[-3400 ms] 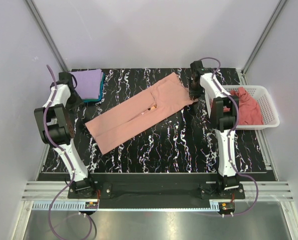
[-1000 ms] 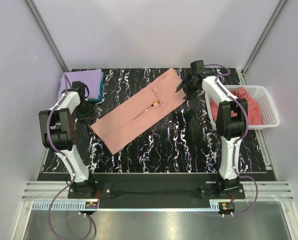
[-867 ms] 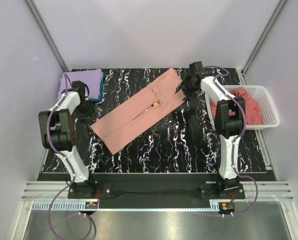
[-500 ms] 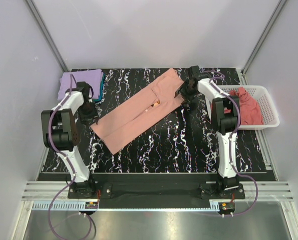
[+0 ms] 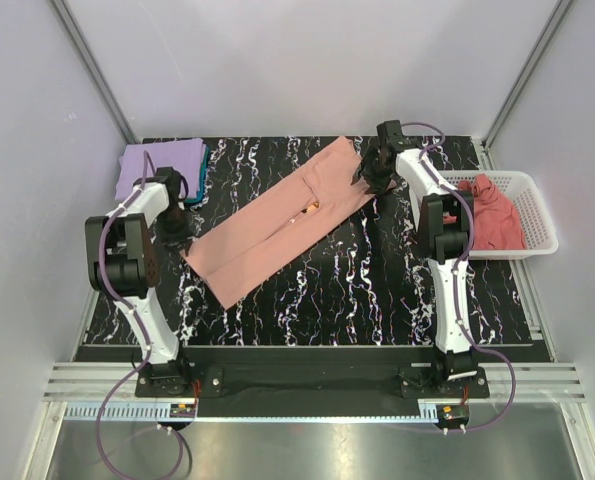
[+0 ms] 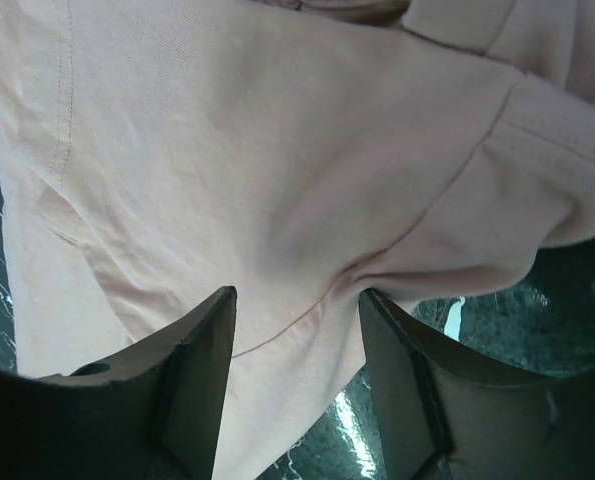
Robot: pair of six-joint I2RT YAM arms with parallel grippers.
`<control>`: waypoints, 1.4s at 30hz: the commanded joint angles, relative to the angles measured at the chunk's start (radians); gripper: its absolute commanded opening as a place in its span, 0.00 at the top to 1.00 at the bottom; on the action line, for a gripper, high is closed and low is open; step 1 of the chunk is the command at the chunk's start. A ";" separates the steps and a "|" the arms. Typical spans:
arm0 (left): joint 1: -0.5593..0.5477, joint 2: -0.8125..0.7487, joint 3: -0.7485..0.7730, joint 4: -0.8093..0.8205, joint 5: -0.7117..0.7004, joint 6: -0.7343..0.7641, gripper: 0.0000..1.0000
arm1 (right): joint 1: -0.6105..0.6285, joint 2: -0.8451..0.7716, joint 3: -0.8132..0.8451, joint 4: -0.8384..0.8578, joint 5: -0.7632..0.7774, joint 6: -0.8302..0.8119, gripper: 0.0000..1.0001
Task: Fold and stack the t-shirts
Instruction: Fold the tshirt
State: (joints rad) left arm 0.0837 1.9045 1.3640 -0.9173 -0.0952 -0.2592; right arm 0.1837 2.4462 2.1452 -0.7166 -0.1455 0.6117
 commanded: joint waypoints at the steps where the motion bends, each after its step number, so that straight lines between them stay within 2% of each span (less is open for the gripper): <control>1: -0.004 0.040 0.032 -0.034 -0.072 -0.008 0.73 | -0.007 0.030 0.073 -0.041 -0.016 -0.089 0.40; 7: -0.021 0.033 -0.017 -0.026 -0.167 -0.048 0.74 | -0.007 0.040 0.079 -0.049 0.006 -0.136 0.41; 13: -0.028 0.039 -0.032 -0.037 -0.201 -0.087 0.70 | -0.009 0.050 0.113 -0.069 0.027 -0.196 0.40; 15: -0.033 -0.002 -0.031 -0.049 -0.213 -0.120 0.70 | -0.009 0.057 0.127 -0.072 0.018 -0.219 0.40; 20: -0.032 -0.154 0.023 -0.038 -0.105 -0.104 0.66 | -0.012 0.062 0.119 -0.070 -0.009 -0.221 0.40; 22: -0.036 -0.191 0.024 0.035 0.058 -0.075 0.67 | -0.012 0.056 0.108 -0.066 -0.014 -0.216 0.40; 24: -0.050 -0.174 0.027 0.058 0.136 -0.071 0.68 | -0.012 0.047 0.096 -0.058 -0.012 -0.211 0.40; 26: -0.056 -0.104 0.033 0.058 0.141 -0.090 0.74 | -0.012 0.046 0.094 -0.053 -0.011 -0.202 0.40; 29: -0.058 -0.030 0.012 0.087 0.095 -0.095 0.78 | -0.012 0.050 0.108 -0.047 -0.026 -0.190 0.40; 30: -0.056 -0.015 0.012 0.092 0.039 -0.092 0.79 | -0.012 0.053 0.114 -0.046 -0.031 -0.190 0.40; 33: -0.056 0.048 0.032 0.095 0.017 -0.074 0.79 | -0.013 0.054 0.110 -0.026 -0.026 -0.199 0.40; 42: -0.064 0.062 -0.083 0.098 -0.060 -0.146 0.79 | -0.024 0.076 0.110 -0.049 0.075 -0.323 0.39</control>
State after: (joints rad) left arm 0.0208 1.9629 1.3605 -0.8158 -0.0841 -0.3744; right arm 0.1753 2.5000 2.2311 -0.7715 -0.1322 0.3622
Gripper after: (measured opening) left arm 0.208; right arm 0.612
